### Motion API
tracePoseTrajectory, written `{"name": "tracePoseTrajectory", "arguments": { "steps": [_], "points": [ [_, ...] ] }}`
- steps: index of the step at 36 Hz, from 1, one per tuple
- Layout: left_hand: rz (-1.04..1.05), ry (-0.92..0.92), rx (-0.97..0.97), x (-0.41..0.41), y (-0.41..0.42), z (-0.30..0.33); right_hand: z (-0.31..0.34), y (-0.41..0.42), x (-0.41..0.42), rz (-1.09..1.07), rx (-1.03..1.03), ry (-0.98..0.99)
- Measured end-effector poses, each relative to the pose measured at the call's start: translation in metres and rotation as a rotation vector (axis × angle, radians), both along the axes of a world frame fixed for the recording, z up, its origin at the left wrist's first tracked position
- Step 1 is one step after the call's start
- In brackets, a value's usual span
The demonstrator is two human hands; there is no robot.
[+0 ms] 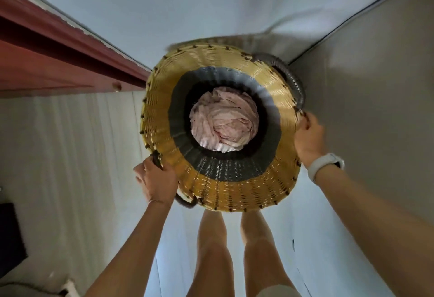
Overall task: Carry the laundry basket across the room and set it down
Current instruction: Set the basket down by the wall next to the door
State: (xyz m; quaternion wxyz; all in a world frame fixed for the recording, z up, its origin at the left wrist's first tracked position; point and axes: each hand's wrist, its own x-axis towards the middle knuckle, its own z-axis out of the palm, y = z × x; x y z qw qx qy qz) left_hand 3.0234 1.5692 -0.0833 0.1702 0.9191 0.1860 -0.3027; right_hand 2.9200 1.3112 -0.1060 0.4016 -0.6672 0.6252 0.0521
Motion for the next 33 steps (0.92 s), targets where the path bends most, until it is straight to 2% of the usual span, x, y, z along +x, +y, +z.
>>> {"name": "tracePoseTrajectory", "arguments": {
  "steps": [2, 5, 8, 11, 15, 19, 33],
  "points": [
    [-0.062, -0.025, 0.041, 0.008, -0.001, 0.000, -0.001, -0.002, 0.002, 0.007, 0.010, -0.058],
    [-0.150, -0.071, 0.029, 0.034, -0.012, -0.011, -0.005, 0.007, -0.005, -0.008, 0.000, -0.027],
    [-0.266, -0.111, -0.027, 0.066, -0.028, -0.028, -0.013, 0.025, -0.021, -0.036, 0.005, 0.069],
    [-0.338, -0.116, -0.073, 0.099, -0.042, -0.046, -0.018, 0.042, -0.039, -0.039, 0.145, 0.262],
    [-0.205, -0.098, -0.157, 0.135, -0.052, -0.059, -0.024, 0.042, -0.053, 0.051, 0.129, 0.347],
    [-0.184, -0.124, -0.096, 0.141, -0.055, -0.057, -0.020, 0.029, -0.048, 0.142, 0.038, 0.341],
    [-0.013, -0.224, -0.025, 0.059, -0.022, -0.040, 0.006, -0.044, 0.001, 0.454, -0.298, 0.397]
  ]
}}
